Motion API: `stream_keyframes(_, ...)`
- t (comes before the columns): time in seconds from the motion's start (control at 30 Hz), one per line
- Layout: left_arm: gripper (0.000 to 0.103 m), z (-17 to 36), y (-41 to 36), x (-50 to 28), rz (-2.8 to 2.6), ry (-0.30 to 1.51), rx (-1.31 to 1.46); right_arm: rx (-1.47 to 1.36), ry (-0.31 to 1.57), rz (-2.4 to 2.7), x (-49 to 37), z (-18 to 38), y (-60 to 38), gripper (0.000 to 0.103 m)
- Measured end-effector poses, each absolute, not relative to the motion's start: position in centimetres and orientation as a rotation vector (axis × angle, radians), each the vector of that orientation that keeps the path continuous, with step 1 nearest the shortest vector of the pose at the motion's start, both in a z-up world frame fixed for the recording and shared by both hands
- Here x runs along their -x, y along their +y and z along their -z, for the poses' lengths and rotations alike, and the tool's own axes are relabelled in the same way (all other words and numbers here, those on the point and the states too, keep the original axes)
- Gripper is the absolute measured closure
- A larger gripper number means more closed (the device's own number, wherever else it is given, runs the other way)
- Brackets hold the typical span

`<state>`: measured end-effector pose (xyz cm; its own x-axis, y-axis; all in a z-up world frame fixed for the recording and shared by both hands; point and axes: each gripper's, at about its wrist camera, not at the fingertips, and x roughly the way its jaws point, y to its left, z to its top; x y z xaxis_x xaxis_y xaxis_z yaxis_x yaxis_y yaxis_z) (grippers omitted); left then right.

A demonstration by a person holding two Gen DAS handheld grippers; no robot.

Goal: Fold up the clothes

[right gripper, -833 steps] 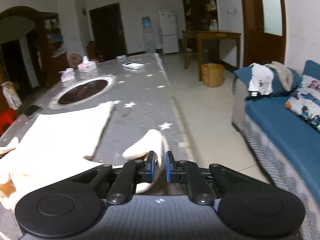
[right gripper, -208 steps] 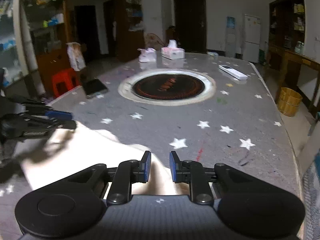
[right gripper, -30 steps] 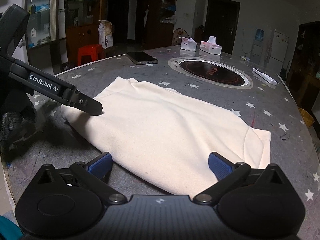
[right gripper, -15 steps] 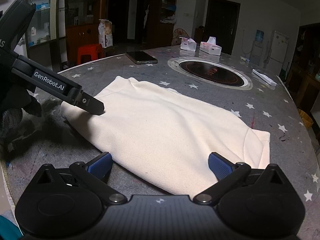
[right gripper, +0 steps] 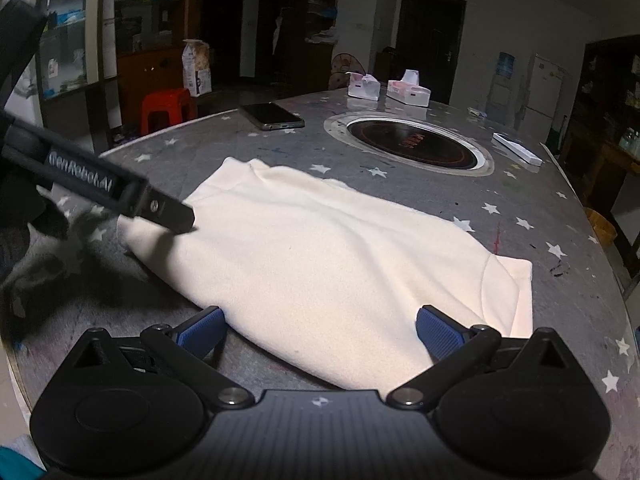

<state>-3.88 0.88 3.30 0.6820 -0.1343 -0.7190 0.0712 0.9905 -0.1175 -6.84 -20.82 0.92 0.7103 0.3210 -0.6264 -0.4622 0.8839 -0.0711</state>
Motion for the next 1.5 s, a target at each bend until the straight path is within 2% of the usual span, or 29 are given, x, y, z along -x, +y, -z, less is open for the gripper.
stream_keyframes(0.27,0.0,-3.6,0.4,3.6,0.129,0.796,0.074,0.13,0.595,-0.406,4.2,-3.6,-22.6,0.0)
stream_keyframes(0.7,0.0,-2.3,0.6,1.8,0.12,0.836,0.064,-0.012,0.758,-0.424,-4.0,-1.1,-23.8,0.0)
stream_keyframes(1.0,0.0,-2.2,1.0,1.4,0.129,0.841,0.075,0.026,0.728,-0.405,-4.9,-2.3,-22.9,0.0)
stream_keyframes(1.2,0.0,-2.1,0.8,1.4,0.128,0.839,0.066,0.108,0.78,-0.346,-7.2,-0.9,-20.4,0.0)
stream_keyframes(1.37,0.0,-2.1,0.9,1.4,0.131,0.838,0.067,0.046,0.835,-0.307,-8.9,-0.9,-20.8,0.0)
stream_keyframes(1.5,0.0,-2.1,1.0,1.4,0.135,0.837,0.068,0.083,0.792,-0.312,-8.3,-2.1,-20.3,0.0)
